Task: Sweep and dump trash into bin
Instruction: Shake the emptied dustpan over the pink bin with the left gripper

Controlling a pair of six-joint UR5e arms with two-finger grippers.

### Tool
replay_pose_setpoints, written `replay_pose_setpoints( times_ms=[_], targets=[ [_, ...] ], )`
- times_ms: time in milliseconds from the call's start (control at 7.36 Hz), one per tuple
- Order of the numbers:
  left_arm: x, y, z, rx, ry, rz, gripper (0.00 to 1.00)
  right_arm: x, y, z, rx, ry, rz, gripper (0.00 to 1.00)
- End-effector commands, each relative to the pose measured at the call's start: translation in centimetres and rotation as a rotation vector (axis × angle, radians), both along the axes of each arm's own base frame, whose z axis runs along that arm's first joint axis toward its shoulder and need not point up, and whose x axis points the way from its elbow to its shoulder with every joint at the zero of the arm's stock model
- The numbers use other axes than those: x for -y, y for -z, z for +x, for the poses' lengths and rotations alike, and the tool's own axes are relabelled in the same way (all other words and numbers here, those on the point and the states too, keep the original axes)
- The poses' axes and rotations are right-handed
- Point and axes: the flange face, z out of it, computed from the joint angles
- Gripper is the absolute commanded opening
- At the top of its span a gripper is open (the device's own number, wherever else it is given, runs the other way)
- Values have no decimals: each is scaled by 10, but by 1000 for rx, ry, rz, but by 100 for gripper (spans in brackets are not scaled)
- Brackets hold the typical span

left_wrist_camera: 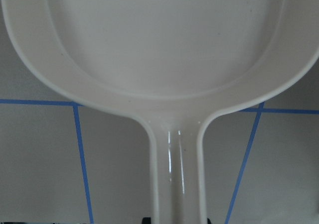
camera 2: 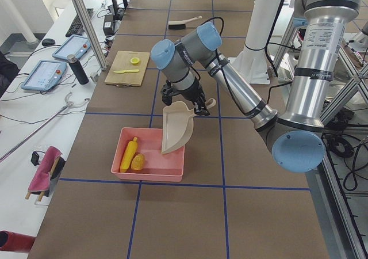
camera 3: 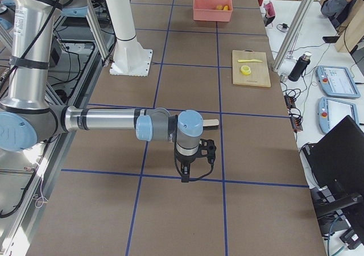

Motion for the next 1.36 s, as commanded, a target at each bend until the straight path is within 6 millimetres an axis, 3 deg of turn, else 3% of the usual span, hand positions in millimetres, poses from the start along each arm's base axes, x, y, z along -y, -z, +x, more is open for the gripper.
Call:
replay_pose_setpoints(
  times_ms=[0, 408, 544, 680, 816, 952, 1088, 1224],
  targets=[
    [22, 16, -6, 42, 140, 89, 0, -6, -5, 6, 3, -17, -3, 100],
    [46, 37, -9, 134, 261, 282, 0, -10, -9, 8, -11, -9, -5, 100],
    [55, 50, 2, 102, 270, 398, 0, -3, -3, 9, -1, -14, 11, 100],
    [56, 61, 31, 56, 222, 508, 0, -4, -2, 11, -6, -24, 9, 100],
    [47, 61, 42, 32, 204, 579, 0, -2, 2, 11, -2, -28, 16, 100],
    [33, 51, 39, 45, 206, 617, 0, -2, 5, 13, 2, -33, 22, 100],
    [11, 26, 39, 31, 207, 654, 0, -1, 8, 12, 4, -23, 36, 100],
    [-12, 2, 40, 9, 230, 687, 0, 0, 22, 12, 8, -33, 56, 100]
  ],
)
